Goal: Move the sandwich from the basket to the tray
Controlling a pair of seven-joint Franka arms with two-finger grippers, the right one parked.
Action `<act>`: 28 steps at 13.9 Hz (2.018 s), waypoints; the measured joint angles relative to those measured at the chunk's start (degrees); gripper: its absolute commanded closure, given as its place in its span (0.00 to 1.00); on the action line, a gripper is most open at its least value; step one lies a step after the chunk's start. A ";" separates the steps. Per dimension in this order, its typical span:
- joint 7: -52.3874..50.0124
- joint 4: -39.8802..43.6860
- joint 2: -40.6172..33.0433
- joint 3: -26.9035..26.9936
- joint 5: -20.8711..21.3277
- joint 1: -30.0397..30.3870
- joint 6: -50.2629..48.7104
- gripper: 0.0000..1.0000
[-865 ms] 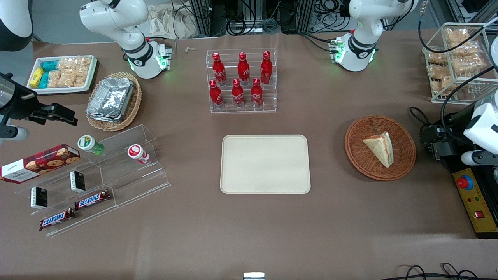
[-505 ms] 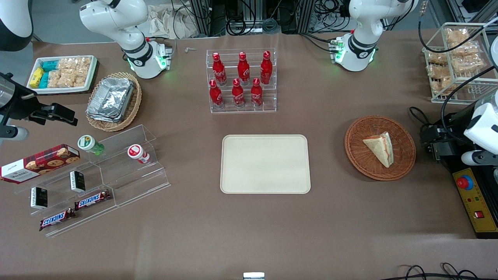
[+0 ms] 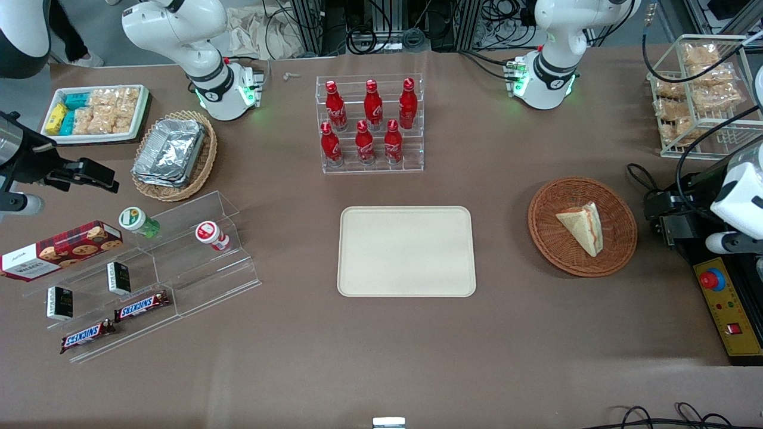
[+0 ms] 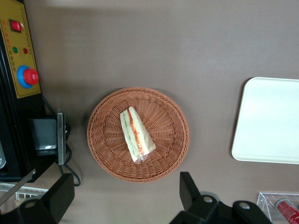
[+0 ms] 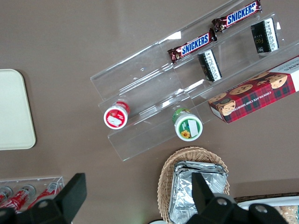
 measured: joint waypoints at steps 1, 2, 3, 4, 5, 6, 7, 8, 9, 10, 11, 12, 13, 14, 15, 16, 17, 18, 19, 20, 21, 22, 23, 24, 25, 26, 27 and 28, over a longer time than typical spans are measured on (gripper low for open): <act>-0.25 -0.81 -0.04 0.01 0.00 0.14 0.17 0.00; -0.75 -1.84 -0.28 0.02 0.00 0.17 0.74 0.00; -1.55 -3.58 -0.96 0.00 0.00 0.16 2.10 0.00; -2.29 -6.16 -2.19 -0.01 0.00 0.16 4.29 0.00; -2.72 -9.36 -3.92 -0.01 0.00 0.21 6.78 0.00; -3.04 -13.01 -5.99 0.00 0.00 0.52 9.12 0.00; -3.08 -16.81 -8.19 0.02 0.00 1.04 11.15 0.00; -3.08 -20.29 -10.11 0.04 0.00 1.53 12.64 0.00; -3.08 -23.14 -11.50 0.05 0.00 1.82 13.51 0.00; -3.08 -25.25 -12.25 0.06 0.00 1.94 14.02 0.00; -3.08 -27.14 -12.51 0.07 0.00 2.01 14.97 0.00; -3.08 -29.14 -12.53 0.08 0.00 2.07 16.83 0.00; -3.12 -31.46 -12.51 0.08 0.00 2.10 19.30 0.00; -3.27 -33.89 -12.47 0.08 -0.01 2.10 21.70 0.00; -3.70 -35.71 -12.32 0.08 -0.02 2.10 23.18 0.00; -4.80 -36.95 -11.85 0.09 -0.04 2.10 23.87 0.00; -6.71 -37.67 -11.03 0.09 -0.04 2.11 24.33 0.00; -8.72 -37.96 -9.94 0.08 -0.04 2.11 24.79 0.00; -10.05 -38.01 -8.79 0.07 -0.04 2.10 25.27 0.00; -10.80 -38.07 -7.76 0.05 -0.03 2.10 25.50 0.00; -11.16 -38.35 -6.96 0.04 -0.03 2.10 25.75 0.00; -11.29 -39.04 -6.42 0.04 -0.03 2.10 26.64 0.00; -11.38 -40.22 -6.09 0.04 -0.03 2.10 27.97 0.00; -11.50 -41.72 -5.92 0.04 -0.03 2.10 29.56 0.00; -11.60 -43.26 -5.85 0.04 -0.03 2.10 31.16 0.00; -11.72 -44.61 -5.83 0.05 -0.03 2.11 32.59 0.00; -12.02 -45.55 -5.74 0.07 -0.04 2.11 33.43 0.00; -12.47 -46.03 -5.56 0.08 -0.04 2.11 33.73 0.00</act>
